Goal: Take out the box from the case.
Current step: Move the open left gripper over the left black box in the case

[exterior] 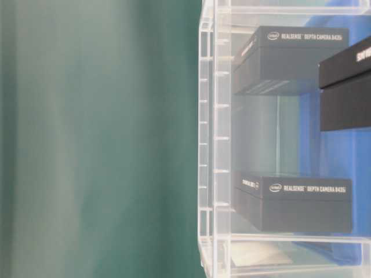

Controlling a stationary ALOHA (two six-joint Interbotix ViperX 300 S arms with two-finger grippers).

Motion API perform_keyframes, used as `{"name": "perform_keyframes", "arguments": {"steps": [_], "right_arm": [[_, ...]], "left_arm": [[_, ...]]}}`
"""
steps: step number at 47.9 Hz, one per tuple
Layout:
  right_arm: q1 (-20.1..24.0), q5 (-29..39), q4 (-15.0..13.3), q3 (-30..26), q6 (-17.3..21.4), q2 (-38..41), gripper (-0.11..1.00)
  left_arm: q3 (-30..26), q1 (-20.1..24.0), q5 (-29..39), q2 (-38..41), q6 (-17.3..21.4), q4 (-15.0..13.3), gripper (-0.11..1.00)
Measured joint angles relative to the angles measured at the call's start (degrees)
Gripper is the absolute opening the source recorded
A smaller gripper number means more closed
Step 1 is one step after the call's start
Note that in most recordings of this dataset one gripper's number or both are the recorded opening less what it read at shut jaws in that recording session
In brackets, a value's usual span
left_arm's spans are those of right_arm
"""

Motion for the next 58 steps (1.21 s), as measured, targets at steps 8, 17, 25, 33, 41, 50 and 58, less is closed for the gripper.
{"name": "perform_keyframes", "arguments": {"steps": [8, 17, 25, 33, 41, 50, 58], "right_arm": [[0.0, 0.0, 0.62, 0.18, 0.0, 0.09, 0.87], [0.0, 0.0, 0.7, 0.18, 0.0, 0.0, 0.87], [0.0, 0.09, 0.79, 0.18, 0.0, 0.09, 0.87], [0.0, -0.09, 0.88, 0.18, 0.0, 0.0, 0.87], [0.0, 0.0, 0.88, 0.18, 0.0, 0.09, 0.87], [0.0, 0.0, 0.88, 0.18, -0.09, 0.09, 0.87], [0.0, 0.0, 0.88, 0.18, -0.09, 0.09, 0.87]], "left_arm": [[0.0, 0.0, 0.0, 0.0, 0.0, 0.0, 0.98], [0.0, -0.09, 0.0, 0.0, 0.0, 0.09, 0.98], [0.0, 0.0, 0.0, 0.09, -0.09, 0.26, 0.98], [-0.09, 0.0, 0.0, 1.58, 0.35, 0.26, 0.98], [-1.23, -0.09, -0.44, 4.66, 0.09, 0.26, 0.98], [-3.52, -0.44, -2.55, 8.7, -0.09, 0.26, 0.98], [-7.12, -1.76, -4.66, 13.97, -0.7, 0.26, 0.98]]}}
